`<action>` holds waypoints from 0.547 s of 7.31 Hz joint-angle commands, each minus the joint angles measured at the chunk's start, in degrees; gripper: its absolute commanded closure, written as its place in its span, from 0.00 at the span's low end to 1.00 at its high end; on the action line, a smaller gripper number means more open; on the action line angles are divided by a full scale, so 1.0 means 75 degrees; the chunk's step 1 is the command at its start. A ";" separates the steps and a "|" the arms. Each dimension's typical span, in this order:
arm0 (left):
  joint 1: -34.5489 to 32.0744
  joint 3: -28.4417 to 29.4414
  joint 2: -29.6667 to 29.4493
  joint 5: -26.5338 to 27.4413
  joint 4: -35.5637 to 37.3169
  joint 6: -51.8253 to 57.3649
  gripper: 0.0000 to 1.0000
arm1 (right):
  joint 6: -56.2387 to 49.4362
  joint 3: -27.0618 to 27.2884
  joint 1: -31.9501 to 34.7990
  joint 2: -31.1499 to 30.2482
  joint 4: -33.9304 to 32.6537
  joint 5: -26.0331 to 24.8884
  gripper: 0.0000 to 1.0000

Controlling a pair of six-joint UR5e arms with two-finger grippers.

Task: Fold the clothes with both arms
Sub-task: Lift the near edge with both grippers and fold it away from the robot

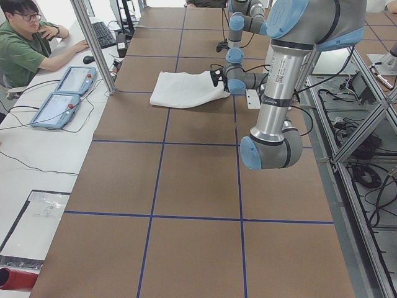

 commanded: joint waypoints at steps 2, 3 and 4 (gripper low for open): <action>0.0820 -0.1313 0.0310 0.0003 0.0868 -0.0553 1.00 | 0.0014 0.1200 -0.0329 -0.0486 -0.0011 0.0322 1.00; 0.0750 -0.1360 0.0263 -0.0021 0.0880 -0.0472 1.00 | 0.0002 0.1108 -0.0027 -0.0405 0.0013 0.0323 1.00; 0.0355 -0.1291 0.0216 -0.0021 0.0880 -0.0320 1.00 | -0.0033 0.0979 0.0370 -0.0357 0.0048 0.0242 1.00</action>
